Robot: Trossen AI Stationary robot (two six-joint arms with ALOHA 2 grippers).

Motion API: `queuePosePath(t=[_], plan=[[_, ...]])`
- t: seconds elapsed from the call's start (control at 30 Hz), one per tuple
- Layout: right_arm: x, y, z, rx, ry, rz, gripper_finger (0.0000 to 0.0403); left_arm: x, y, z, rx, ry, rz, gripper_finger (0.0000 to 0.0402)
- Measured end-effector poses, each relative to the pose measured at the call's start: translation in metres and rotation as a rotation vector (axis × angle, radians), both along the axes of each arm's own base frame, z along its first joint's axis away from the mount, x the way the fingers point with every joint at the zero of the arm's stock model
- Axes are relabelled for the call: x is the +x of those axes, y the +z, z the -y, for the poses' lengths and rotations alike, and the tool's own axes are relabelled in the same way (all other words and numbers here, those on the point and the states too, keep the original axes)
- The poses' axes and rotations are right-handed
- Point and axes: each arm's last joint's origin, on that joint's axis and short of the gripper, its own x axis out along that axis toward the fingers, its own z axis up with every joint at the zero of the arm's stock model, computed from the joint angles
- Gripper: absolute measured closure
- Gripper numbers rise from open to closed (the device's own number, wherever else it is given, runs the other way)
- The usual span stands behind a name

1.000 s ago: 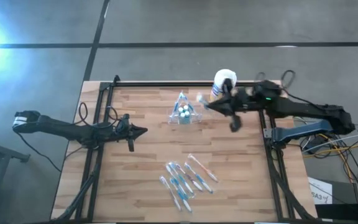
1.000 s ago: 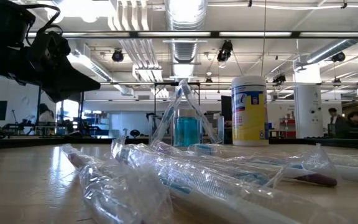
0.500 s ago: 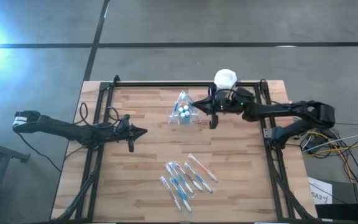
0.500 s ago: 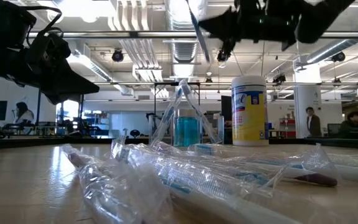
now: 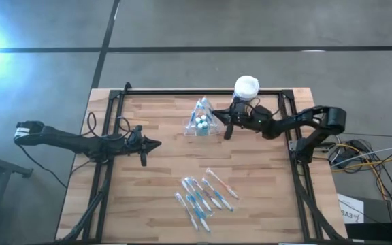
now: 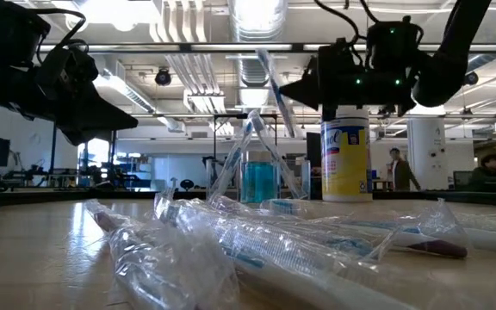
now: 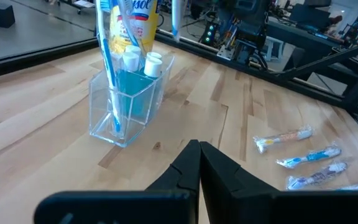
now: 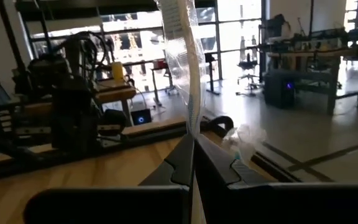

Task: Pick & Place toothbrushing station
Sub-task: Put the blue toothbrush into the transparent organizer

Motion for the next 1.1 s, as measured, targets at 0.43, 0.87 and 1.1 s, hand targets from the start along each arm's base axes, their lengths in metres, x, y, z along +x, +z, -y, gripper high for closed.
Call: queuePosePath(t=[0.43, 0.87, 1.1], plan=[[0.01, -0.033, 0.006, 0.035, -0.125, -0.081, 0.0395, 0.0, 0.0, 0.0, -0.006, 0.001, 0.001, 0.0392], [0.012, -0.052, 0.0, 0.03, -0.203, -0.155, 0.0395, 0.0, 0.0, 0.0, -0.009, 0.002, 0.002, 0.0392], [0.015, -0.06, -0.005, 0.027, -0.203, -0.185, 0.0395, 0.0, 0.0, 0.0, -0.01, 0.002, 0.002, 0.0392]])
